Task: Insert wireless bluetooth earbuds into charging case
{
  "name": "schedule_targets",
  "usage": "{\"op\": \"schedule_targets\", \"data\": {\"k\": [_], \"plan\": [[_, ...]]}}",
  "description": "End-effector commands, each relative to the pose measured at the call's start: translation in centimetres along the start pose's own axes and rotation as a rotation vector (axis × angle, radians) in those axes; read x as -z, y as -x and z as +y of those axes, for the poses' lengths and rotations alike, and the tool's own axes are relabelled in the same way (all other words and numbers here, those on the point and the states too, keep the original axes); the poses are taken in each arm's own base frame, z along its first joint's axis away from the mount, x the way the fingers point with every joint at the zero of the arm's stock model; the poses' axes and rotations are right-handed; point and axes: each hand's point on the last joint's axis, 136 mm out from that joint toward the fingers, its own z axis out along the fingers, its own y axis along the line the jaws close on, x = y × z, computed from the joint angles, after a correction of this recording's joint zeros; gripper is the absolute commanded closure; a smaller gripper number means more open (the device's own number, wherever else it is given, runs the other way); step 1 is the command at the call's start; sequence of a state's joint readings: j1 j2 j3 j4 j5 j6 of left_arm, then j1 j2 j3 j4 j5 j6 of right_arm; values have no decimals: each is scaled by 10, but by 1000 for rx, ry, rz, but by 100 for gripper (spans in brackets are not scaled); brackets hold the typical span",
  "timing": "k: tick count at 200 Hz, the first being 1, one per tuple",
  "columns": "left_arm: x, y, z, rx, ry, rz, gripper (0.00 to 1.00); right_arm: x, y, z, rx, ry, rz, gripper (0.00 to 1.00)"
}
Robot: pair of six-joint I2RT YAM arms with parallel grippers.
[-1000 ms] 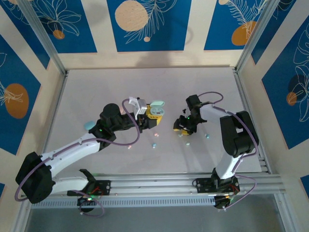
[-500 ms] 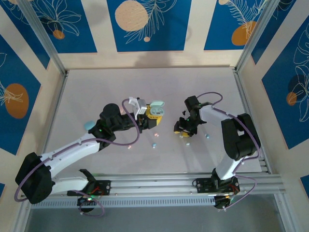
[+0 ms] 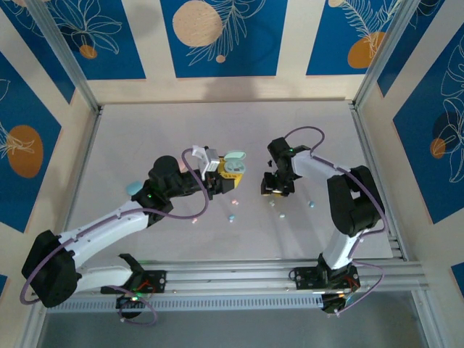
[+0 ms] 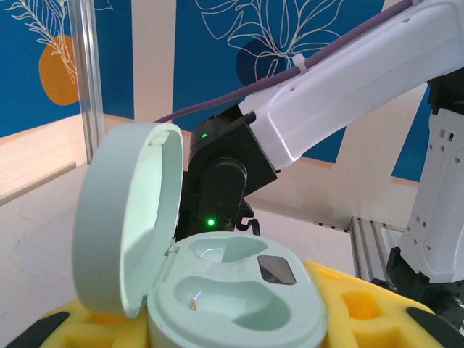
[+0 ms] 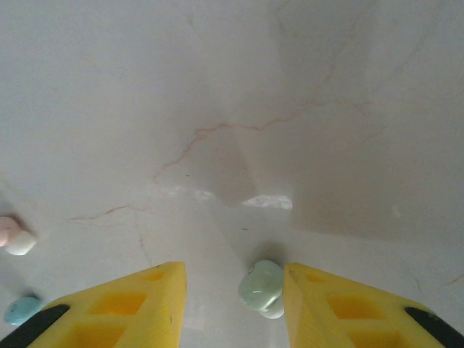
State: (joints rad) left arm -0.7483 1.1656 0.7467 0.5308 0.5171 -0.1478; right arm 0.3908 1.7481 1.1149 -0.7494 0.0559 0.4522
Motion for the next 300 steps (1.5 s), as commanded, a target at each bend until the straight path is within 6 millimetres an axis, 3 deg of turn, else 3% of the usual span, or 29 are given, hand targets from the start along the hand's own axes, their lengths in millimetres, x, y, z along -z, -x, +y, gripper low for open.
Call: {"op": "schedule_targets", "data": {"k": [1,32,128,214,255,300], "plan": [[5,5,-4,-21,6,-15,73,0,-6,-9,-18,-55,40,59],[5,3,-2,-21,11,-11,73,-3,-10,-6,-45,-36,62,66],[3,1,-2,-15,8,-8,72,-9,-12,-5,-49,-46,92,71],[2,1,-1,-13,8,-6,72,-13,-13,-3,-34,-66,104,71],[2,0,-2,-11,5,-6,72,-14,-13,-3,-25,-78,105,77],[3,1,-2,-11,8,-6,72,-16,-14,-7,-14,-102,121,75]]}}
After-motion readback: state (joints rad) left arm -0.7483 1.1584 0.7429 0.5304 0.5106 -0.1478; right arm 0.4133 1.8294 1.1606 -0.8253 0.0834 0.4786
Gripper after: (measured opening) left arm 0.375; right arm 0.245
